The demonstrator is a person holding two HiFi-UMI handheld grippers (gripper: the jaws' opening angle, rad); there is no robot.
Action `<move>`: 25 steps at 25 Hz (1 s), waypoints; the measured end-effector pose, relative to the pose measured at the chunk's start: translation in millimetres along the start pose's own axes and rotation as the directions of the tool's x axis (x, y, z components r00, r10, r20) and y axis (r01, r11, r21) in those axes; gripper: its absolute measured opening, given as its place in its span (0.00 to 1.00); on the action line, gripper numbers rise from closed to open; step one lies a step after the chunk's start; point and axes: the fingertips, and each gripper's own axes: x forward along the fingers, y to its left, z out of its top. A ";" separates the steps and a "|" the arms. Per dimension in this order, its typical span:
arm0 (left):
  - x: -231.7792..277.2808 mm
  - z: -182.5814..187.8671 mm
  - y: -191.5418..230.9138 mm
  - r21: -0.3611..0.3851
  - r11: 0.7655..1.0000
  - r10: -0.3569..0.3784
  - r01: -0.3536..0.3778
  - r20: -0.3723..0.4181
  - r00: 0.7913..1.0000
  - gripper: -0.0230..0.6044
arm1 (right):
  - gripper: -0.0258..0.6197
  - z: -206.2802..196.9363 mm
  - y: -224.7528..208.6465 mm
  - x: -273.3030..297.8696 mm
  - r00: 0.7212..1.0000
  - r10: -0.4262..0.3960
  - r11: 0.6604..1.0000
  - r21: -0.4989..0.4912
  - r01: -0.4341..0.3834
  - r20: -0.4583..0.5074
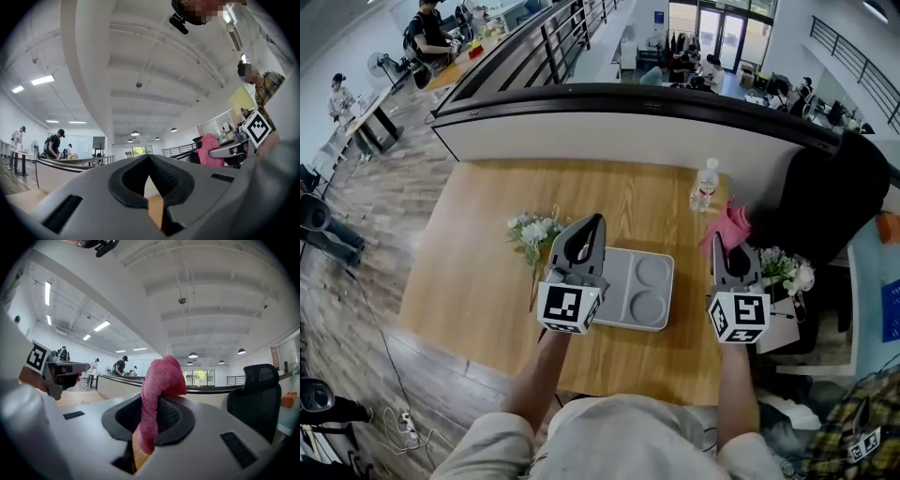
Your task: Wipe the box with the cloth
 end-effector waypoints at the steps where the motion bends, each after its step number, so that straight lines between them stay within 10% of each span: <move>1: 0.9 0.1 2.2 -0.003 1.000 -0.002 0.002 0.004 1.000 0.06 | 0.14 0.7 1.4 0.7 1.000 -0.004 1.000 -0.002 0.004 -0.001; 25: -5.4 -17.7 22.1 -0.021 1.000 0.018 -0.018 0.007 1.000 0.06 | 0.14 -32.1 40.0 23.2 0.987 0.057 0.979 -0.187 -0.086 -0.152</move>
